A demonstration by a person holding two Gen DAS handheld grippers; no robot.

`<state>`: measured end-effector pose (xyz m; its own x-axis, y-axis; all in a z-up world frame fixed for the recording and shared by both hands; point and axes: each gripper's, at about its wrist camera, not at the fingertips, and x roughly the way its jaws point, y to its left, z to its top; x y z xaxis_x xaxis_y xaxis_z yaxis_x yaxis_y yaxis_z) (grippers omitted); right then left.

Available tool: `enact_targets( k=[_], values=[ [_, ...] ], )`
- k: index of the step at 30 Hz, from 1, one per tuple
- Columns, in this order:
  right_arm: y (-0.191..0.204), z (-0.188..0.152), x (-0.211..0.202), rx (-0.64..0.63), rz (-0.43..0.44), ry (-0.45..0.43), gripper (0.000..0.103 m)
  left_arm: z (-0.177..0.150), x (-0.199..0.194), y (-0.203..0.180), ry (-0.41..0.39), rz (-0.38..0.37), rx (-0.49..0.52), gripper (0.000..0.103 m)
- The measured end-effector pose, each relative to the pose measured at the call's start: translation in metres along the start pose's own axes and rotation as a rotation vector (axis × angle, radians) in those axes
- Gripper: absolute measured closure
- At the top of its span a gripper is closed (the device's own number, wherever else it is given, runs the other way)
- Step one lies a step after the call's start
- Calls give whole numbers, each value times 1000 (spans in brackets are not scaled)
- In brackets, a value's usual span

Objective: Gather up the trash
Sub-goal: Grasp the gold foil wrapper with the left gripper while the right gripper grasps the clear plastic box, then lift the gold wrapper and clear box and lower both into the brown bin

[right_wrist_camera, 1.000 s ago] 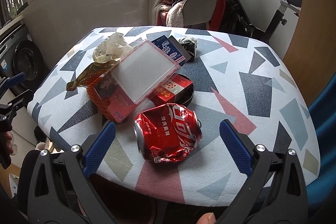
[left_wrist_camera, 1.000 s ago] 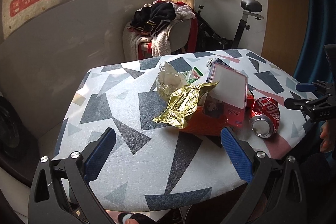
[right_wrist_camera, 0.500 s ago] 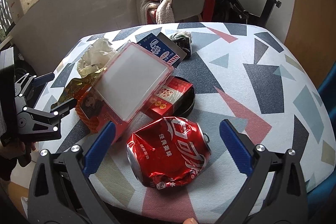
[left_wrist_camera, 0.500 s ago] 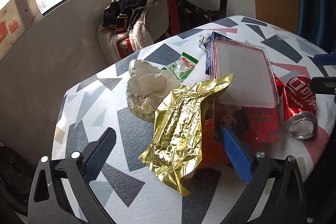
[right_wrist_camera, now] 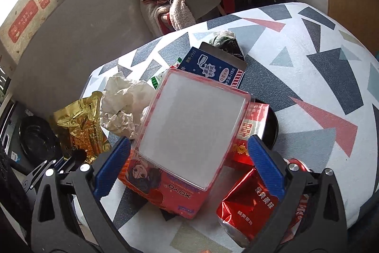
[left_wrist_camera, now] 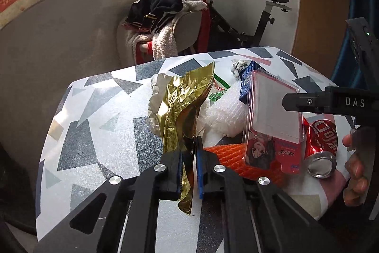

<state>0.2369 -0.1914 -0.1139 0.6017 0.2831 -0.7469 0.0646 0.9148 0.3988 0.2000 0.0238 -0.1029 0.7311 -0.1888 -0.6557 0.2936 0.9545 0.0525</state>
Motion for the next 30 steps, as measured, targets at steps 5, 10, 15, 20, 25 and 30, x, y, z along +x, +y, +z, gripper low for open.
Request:
enact_targets(
  k=[5,10,15,20,25,30],
  values=[
    [12,13,19,87,-78,-13,5,-3,-22,12,-53,-21,-51,94],
    [19,19,34,102,-194,-1,5,-8,-33,20,-74,-36,-79,94],
    [35,21,42,-23,-259,5,5,-15,-37,27,-81,-43,-100,94],
    [39,21,45,-35,-300,24,5,-19,-39,29,-84,-50,-112,94],
    [44,20,49,-74,-320,39,5,-22,-40,28,-87,-61,-120,94],
    [50,16,35,-140,-253,-17,8,-23,-42,29,-92,-68,-116,94]
  ],
)
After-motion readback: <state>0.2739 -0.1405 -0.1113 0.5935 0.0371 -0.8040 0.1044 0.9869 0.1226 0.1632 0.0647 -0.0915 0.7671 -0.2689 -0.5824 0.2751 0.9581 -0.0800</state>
